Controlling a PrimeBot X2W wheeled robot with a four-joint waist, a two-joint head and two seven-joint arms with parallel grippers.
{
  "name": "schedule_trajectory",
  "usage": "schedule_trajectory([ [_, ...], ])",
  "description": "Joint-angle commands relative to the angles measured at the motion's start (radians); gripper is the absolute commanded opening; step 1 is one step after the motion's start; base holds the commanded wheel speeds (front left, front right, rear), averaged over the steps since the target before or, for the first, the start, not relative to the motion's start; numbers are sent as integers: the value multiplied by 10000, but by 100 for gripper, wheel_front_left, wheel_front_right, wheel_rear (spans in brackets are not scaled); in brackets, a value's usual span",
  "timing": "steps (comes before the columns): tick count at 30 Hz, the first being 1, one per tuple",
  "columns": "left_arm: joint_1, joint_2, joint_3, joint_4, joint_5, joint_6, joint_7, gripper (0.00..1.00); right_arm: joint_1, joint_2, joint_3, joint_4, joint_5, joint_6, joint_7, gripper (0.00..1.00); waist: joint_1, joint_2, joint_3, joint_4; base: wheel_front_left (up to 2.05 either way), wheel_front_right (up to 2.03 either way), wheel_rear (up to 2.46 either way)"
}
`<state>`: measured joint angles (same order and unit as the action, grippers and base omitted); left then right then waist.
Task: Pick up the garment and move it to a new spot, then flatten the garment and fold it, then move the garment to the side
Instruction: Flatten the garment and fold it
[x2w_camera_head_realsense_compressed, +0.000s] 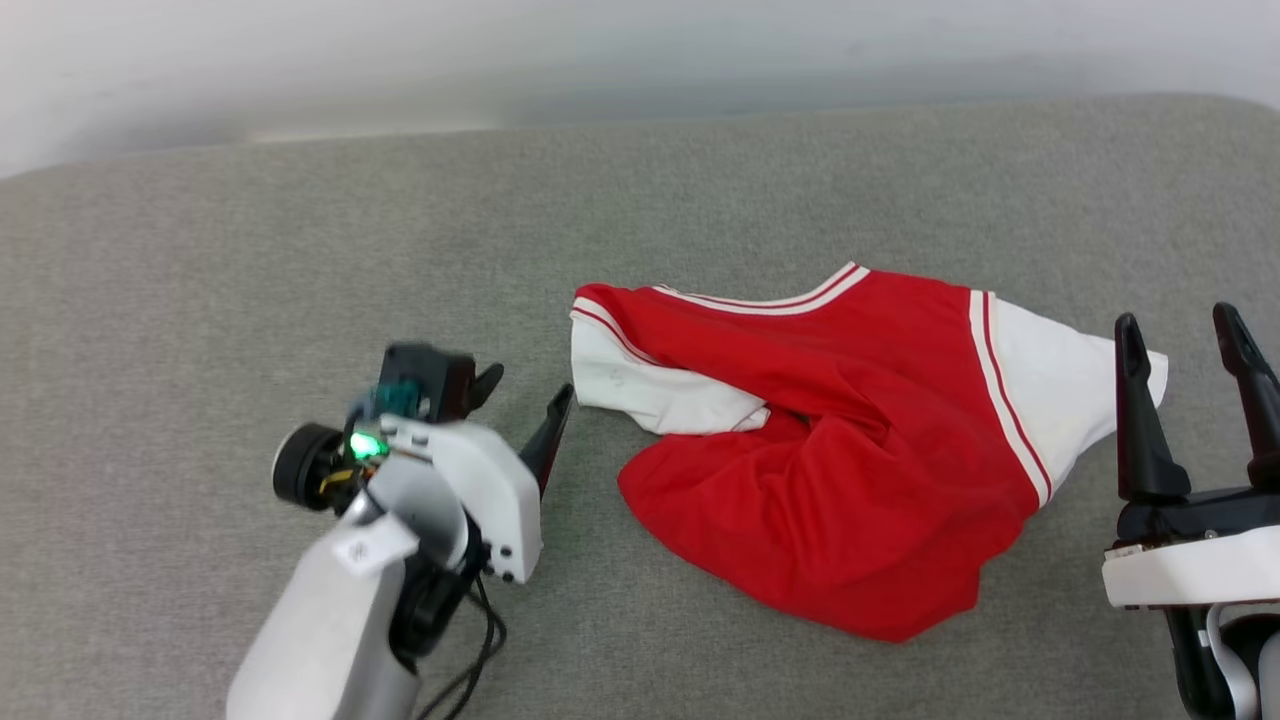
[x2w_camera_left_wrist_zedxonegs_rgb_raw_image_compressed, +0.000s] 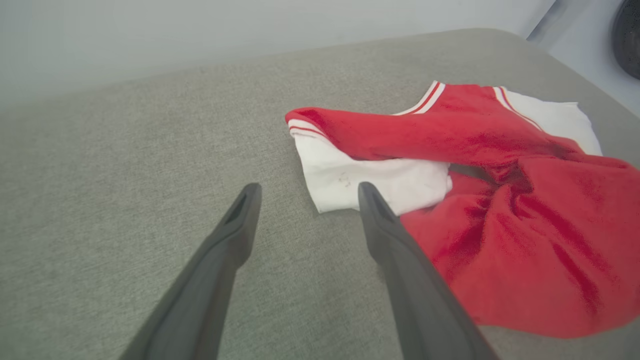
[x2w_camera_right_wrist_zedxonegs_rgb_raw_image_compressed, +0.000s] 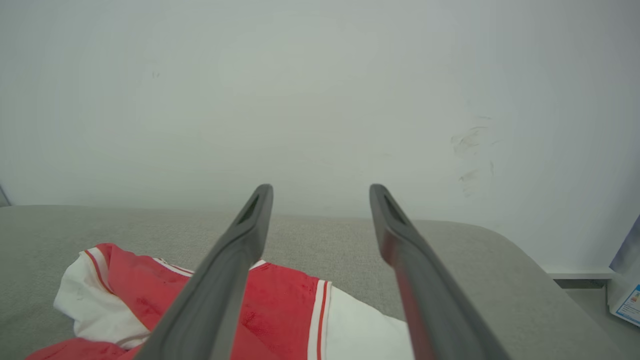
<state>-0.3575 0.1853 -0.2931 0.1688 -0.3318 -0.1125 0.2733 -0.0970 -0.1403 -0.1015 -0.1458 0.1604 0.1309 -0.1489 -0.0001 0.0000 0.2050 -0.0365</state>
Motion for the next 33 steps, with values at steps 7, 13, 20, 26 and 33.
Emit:
schedule_trajectory([
  [7, -1352, 110, -490, 166, -472, -59, 2697, 100, -259, 100, -5, -16, -364, -5, -136, 100, 1, 0, 781, -321, 0, 0, 0],
  [13, -2188, 186, -771, 792, -329, -8, 3569, 100, -443, 250, 97, 121, -451, -5, -354, 100, 1, 0, 1260, -554, 0, 0, 0],
  [20, -2651, 71, -1025, 1690, -233, -5, 3519, 100, -554, 362, 157, 280, -513, -3, -478, 100, 1, 0, 1689, -735, 0, 0, 0],
  [26, -2593, 128, -1284, 2322, -267, -75, 3283, 0, -608, 427, 215, 388, -626, -5, -523, 100, 1, 0, 1895, -710, 0, 0, 0],
  [33, -2092, 467, -986, 2080, -228, 89, 1852, 0, -589, 416, 223, 529, -753, -3, -436, 100, 1, 0, 1494, -413, 0, 0, 0],
])
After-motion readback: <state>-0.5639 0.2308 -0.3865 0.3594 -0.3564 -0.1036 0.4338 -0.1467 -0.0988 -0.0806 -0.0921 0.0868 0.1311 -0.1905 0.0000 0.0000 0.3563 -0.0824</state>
